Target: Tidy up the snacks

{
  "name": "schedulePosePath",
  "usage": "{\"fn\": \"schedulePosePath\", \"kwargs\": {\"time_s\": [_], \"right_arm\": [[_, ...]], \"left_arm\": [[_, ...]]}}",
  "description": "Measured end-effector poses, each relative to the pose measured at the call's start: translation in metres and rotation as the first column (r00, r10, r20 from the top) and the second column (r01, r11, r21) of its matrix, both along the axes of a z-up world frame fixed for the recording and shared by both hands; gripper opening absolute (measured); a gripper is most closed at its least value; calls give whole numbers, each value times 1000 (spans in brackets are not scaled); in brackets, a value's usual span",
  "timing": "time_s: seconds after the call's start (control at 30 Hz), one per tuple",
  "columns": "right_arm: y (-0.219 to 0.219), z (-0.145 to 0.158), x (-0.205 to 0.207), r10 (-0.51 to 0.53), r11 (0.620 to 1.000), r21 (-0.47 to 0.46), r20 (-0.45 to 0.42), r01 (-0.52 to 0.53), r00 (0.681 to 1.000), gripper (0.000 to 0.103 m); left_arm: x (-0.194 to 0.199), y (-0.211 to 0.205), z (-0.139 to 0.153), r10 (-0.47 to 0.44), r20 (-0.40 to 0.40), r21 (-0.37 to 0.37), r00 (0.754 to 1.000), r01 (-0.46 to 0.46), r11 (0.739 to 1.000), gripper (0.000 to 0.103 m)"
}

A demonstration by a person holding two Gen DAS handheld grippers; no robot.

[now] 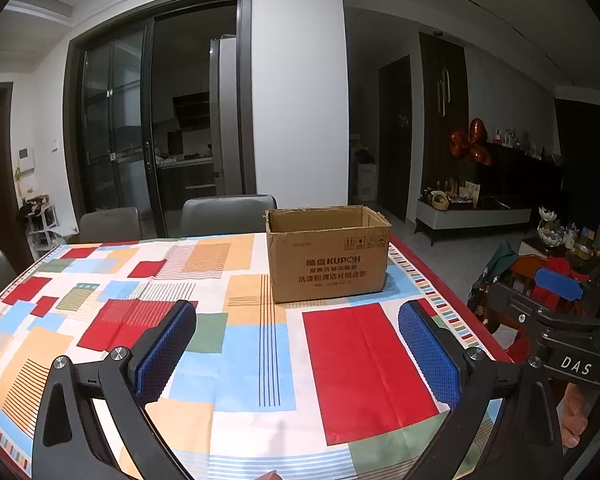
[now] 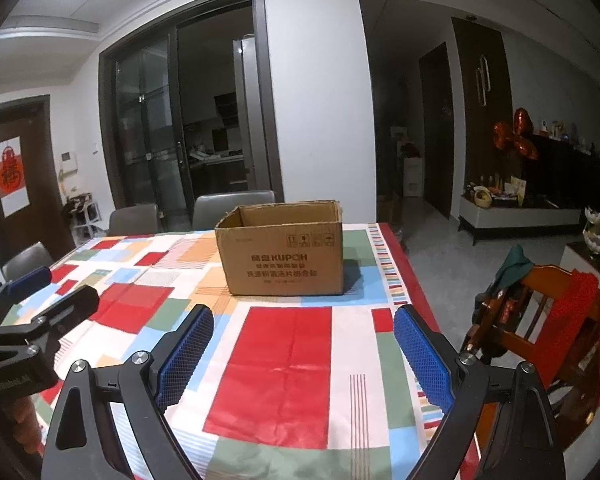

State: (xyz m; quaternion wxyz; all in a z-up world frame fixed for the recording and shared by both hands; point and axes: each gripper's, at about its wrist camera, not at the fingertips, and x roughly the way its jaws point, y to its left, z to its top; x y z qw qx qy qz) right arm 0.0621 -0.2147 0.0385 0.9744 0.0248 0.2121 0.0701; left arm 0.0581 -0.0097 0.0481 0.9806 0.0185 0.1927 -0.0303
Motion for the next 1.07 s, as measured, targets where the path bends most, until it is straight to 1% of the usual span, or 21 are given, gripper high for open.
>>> {"fn": "schedulePosePath", "kwargs": {"time_s": [1.07], "right_arm": [[3,-5,-4,8,1000,-15,-4,-8,1000,92]], "left_arm": [[-4,2,0,15,17,-11,1000,-15,1000,103]]}}
